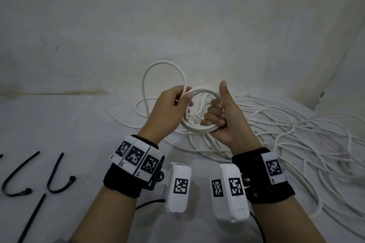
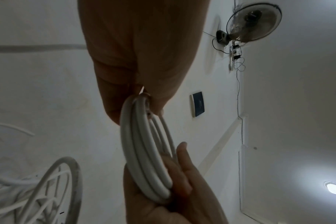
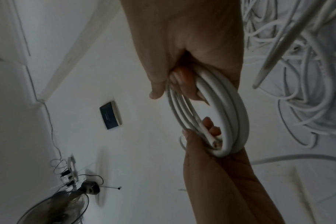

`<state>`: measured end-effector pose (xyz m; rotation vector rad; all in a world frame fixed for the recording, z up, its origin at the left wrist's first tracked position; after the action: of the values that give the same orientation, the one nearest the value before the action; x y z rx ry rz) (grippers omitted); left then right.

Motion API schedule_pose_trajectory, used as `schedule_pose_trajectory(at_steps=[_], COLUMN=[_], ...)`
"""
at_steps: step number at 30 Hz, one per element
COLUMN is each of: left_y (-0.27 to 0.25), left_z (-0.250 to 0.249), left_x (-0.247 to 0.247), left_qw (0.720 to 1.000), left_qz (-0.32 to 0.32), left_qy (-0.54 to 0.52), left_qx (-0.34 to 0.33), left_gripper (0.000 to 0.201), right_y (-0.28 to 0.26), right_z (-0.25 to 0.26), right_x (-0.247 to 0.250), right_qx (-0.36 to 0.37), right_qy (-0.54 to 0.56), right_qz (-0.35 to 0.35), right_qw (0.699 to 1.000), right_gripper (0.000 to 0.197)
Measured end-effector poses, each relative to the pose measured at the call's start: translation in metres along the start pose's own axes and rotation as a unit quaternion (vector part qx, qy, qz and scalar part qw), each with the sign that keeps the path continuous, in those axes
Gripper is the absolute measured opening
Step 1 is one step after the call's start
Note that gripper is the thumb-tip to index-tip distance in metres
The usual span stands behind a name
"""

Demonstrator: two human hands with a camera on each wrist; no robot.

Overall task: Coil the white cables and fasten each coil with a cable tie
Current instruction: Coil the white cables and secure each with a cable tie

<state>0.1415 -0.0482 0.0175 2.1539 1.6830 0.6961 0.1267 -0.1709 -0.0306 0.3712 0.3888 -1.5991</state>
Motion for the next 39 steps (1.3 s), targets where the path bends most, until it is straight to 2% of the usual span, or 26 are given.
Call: schedule_pose_trajectory(at_steps=[5, 8, 12, 15, 19, 23, 26, 28, 29, 31, 33, 35, 37, 39], left_y=[-0.001, -0.002, -0.003, -0.003, -0.006, -0.01, -0.009, -0.009, -0.009, -0.011, -0.014, -0.015, -0.015, -0.014], left_z=[-0.002, -0.001, -0.001, 0.001, 0.009, 0.014, 0.016, 0.017, 0.017, 0.017, 0.014, 0.009, 0.005, 0.002], left_x=[0.003, 0.004, 0.003, 0.003, -0.004, -0.012, -0.008, -0.004, -0.004, -0.008, -0.011, -0.012, -0.011, -0.008], left_qw=[0.999, 0.999, 0.999, 0.998, 0.992, 0.964, 0.966, 0.971, 0.972, 0.972, 0.972, 0.973, 0.974, 0.977], left_qz=[-0.027, -0.028, -0.022, -0.012, 0.02, 0.049, 0.038, 0.028, 0.032, 0.054, 0.083, 0.105, 0.115, 0.11], left_qy=[-0.02, -0.025, -0.039, -0.057, -0.099, -0.213, -0.2, -0.176, -0.169, -0.159, -0.143, -0.13, -0.125, -0.116], left_qx=[-0.016, -0.016, -0.009, 0.011, 0.081, 0.15, 0.157, 0.157, 0.159, 0.164, 0.166, 0.159, 0.151, 0.14], left_gripper=[0.022, 0.023, 0.023, 0.023, 0.03, 0.03, 0.032, 0.033, 0.033, 0.032, 0.034, 0.032, 0.031, 0.029], right_y=[-0.005, -0.005, -0.01, -0.014, -0.013, -0.013, -0.013, -0.015, -0.017, -0.025, -0.029, -0.025, -0.02, -0.02], right_z=[0.014, 0.021, 0.035, 0.044, 0.045, 0.043, 0.039, 0.041, 0.045, 0.058, 0.069, 0.075, 0.078, 0.081], right_x=[-0.005, -0.001, 0.003, 0.001, -0.001, -0.006, -0.011, -0.016, -0.019, -0.036, -0.056, -0.072, -0.088, -0.102], right_qx=[0.06, 0.119, 0.208, 0.264, 0.273, 0.277, 0.266, 0.278, 0.295, 0.355, 0.402, 0.395, 0.389, 0.403], right_qy=[-0.087, -0.175, -0.345, -0.407, -0.423, -0.43, -0.454, -0.489, -0.515, -0.567, -0.622, -0.7, -0.767, -0.808], right_qz=[0.012, -0.001, -0.055, -0.073, -0.064, -0.048, -0.044, -0.047, -0.043, -0.004, 0.048, 0.083, 0.112, 0.133], right_qw=[0.994, 0.977, 0.914, 0.872, 0.862, 0.858, 0.849, 0.825, 0.803, 0.743, 0.67, 0.589, 0.498, 0.408], right_gripper=[0.039, 0.029, 0.028, 0.028, 0.03, 0.03, 0.028, 0.02, 0.019, 0.029, 0.042, 0.049, 0.04, 0.023])
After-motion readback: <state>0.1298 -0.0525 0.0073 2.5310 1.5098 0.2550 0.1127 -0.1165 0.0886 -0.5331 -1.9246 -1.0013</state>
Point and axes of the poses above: each hand's wrist, its own y-axis towards the middle knuckle, its own x-axis out of the back of the hand, z = x × y, the point moved 9 cm from there along y, towards the middle knuckle, and after that the axes turned 9 degrees about -y, right-handed, at the moved point
